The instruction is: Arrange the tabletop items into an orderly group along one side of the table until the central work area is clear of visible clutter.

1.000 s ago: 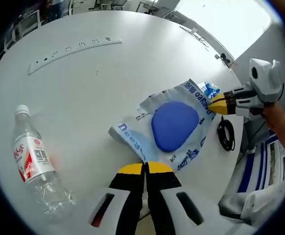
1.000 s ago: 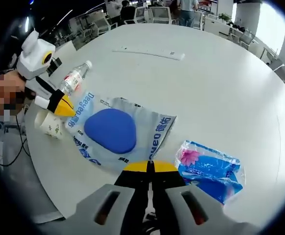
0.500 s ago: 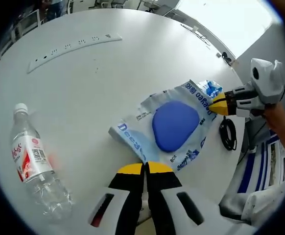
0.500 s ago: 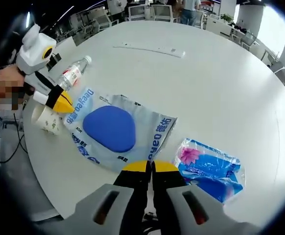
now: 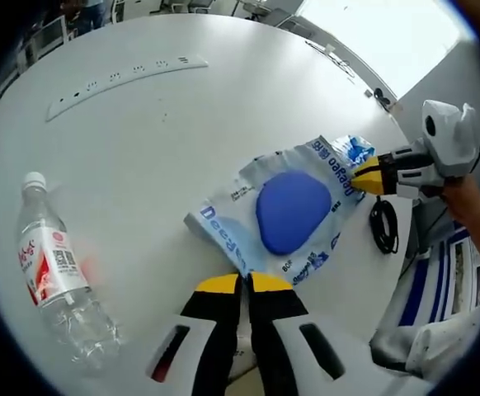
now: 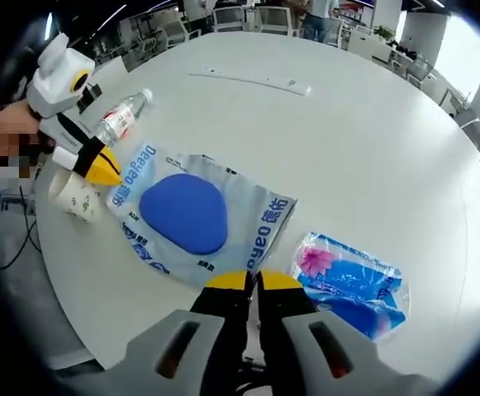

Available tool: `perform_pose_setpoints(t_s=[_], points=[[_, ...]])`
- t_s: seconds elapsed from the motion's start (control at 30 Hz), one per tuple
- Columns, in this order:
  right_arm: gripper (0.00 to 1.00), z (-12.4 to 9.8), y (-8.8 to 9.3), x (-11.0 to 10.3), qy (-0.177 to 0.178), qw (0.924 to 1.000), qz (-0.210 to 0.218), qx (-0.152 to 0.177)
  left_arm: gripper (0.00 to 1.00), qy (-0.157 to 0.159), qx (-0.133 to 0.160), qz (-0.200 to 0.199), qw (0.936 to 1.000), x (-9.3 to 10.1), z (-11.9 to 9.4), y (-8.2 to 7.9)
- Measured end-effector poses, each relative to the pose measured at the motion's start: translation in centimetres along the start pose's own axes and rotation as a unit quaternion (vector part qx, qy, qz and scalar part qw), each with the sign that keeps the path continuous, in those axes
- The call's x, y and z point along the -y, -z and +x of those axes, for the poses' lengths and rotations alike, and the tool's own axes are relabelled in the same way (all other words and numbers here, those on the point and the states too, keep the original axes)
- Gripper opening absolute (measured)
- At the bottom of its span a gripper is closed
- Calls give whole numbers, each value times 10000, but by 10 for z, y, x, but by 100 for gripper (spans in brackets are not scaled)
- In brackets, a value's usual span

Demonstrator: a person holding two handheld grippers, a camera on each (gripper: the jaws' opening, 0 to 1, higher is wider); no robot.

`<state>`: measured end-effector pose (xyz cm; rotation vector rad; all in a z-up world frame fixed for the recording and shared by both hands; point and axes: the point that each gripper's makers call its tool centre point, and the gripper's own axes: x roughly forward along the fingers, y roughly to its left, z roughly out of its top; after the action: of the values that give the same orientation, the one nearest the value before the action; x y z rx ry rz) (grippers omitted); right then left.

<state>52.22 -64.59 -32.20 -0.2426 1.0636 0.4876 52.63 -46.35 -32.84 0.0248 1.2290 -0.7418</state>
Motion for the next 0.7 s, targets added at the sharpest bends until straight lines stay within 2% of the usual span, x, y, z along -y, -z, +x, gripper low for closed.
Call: perform_pose_setpoints(t_s=[0.13, 0.3, 0.7], points=[[1, 0, -1, 0, 16, 10000, -34, 13, 10, -14, 47, -5, 10000, 0, 0, -1], [3, -1, -1, 1, 36, 10000, -46, 12, 16, -12, 119, -45, 9999, 0, -2, -4], [10, -8, -6, -1, 115, 9998, -109, 127, 20, 29, 231, -144, 9996, 1, -9, -7]])
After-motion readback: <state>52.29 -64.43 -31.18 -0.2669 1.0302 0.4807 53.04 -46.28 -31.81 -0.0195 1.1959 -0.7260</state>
